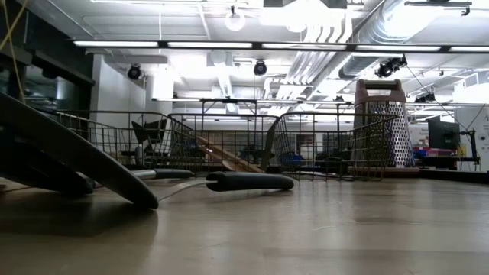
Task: Pick & Place Kitchen Items
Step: Put the blue knife into the right wire basket
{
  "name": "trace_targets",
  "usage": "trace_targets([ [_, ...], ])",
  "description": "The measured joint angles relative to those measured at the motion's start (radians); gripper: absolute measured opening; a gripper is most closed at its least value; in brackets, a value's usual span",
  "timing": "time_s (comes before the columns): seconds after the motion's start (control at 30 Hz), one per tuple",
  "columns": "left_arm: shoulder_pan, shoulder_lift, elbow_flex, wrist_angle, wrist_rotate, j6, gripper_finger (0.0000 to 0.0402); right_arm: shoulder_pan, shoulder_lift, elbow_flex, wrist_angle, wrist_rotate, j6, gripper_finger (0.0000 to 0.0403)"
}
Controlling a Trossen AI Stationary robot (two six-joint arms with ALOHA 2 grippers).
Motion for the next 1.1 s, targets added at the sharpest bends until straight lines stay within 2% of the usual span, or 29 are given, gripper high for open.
trace_targets([
  [0.17, -0.002, 0.0, 0.0, -0.054, -0.064, -0.003, 0.0121, -0.001, -0.008, 0.0, -0.034, 0.03, 0.005, 0.0047],
  [0.6, -0.002, 0.0, 0.0, -0.081, -0.088, -0.029, 0.0121, -0.113, -0.118, 0.0, -0.292, 0.131, 0.042, 0.0047],
  [0.8, -0.002, 0.0, 0.0, -0.085, -0.094, -0.049, 0.0122, -0.222, -0.135, 0.0, -0.417, 0.119, 0.056, 0.0047],
  [1.1, -0.002, 0.0, 0.0, -0.101, -0.127, -0.074, 0.0122, -0.404, -0.11, 0.0, -0.532, 0.003, 0.09, 0.0047],
])
